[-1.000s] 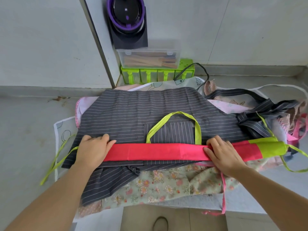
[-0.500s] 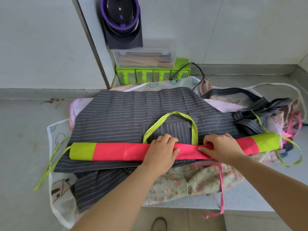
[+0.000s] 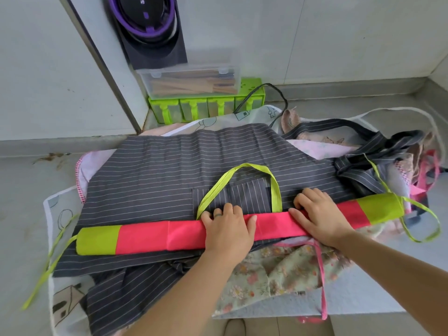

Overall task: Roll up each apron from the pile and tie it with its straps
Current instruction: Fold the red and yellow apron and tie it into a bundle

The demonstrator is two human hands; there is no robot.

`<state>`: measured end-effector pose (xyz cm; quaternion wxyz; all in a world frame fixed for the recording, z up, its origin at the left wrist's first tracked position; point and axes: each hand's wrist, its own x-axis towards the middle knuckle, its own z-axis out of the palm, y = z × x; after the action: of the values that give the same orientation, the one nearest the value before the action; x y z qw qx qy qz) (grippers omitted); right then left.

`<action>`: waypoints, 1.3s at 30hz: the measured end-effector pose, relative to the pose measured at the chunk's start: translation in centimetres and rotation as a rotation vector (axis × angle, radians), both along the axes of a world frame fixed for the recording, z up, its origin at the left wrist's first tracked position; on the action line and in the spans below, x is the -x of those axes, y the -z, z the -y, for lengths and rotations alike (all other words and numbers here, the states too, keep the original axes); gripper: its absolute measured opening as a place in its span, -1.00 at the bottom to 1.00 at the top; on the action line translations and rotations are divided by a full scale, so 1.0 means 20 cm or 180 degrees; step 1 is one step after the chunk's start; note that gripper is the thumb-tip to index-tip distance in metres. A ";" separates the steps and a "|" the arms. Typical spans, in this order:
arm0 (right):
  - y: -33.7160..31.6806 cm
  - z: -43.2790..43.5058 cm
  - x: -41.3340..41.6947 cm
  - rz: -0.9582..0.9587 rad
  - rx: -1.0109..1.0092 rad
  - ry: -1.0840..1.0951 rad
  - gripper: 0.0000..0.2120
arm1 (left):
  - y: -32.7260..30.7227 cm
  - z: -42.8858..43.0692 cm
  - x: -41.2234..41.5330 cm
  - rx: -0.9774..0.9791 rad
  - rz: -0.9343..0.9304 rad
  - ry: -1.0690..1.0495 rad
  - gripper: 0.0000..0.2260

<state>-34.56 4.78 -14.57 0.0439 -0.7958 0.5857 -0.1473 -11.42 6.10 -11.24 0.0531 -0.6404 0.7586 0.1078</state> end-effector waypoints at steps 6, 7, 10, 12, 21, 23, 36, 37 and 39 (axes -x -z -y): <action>-0.02 0.00 0.00 -0.0375 0.0023 0.0021 -0.67 | -0.08 0.09 -0.02 -0.0733 0.0133 0.0070 -0.48; -0.03 0.00 -0.01 -0.0416 0.0054 0.0019 -0.69 | -0.09 0.11 -0.02 -0.0849 0.0107 0.0093 -0.49; -0.09 -0.01 -0.07 -0.0401 0.0503 -0.0080 -0.89 | -0.10 0.13 -0.03 -0.0986 -0.0120 0.0144 -0.57; -0.14 -0.02 -0.18 -0.0213 0.0719 -0.0440 -0.83 | -0.09 0.12 -0.05 -0.0927 -0.0336 0.0149 -0.65; -0.21 0.04 -0.46 0.0740 -0.0860 -0.0789 -0.46 | -0.15 0.07 -0.16 -0.1111 -0.2221 -0.0179 -0.75; -0.35 0.04 -0.50 0.1599 -0.1106 -0.0686 -0.55 | -0.28 0.08 -0.20 -0.1152 -0.2948 -0.0145 -0.73; -1.47 0.05 -0.81 0.4420 0.0558 0.0234 -0.59 | -1.30 0.22 -0.02 0.0235 -0.6040 -0.0116 -0.74; -1.53 0.05 -0.81 0.4473 0.0659 0.0220 -0.61 | -1.37 0.22 -0.01 0.0295 -0.6099 -0.0115 -0.74; -1.62 0.05 -0.83 0.4498 0.0787 0.0105 -0.64 | -1.48 0.22 0.00 0.0105 -0.6534 -0.0164 -0.72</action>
<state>-17.93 3.69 17.84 0.3199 -0.5004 0.4082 -0.6933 -11.36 1.78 18.33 -0.6324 -0.2562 0.4258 0.5943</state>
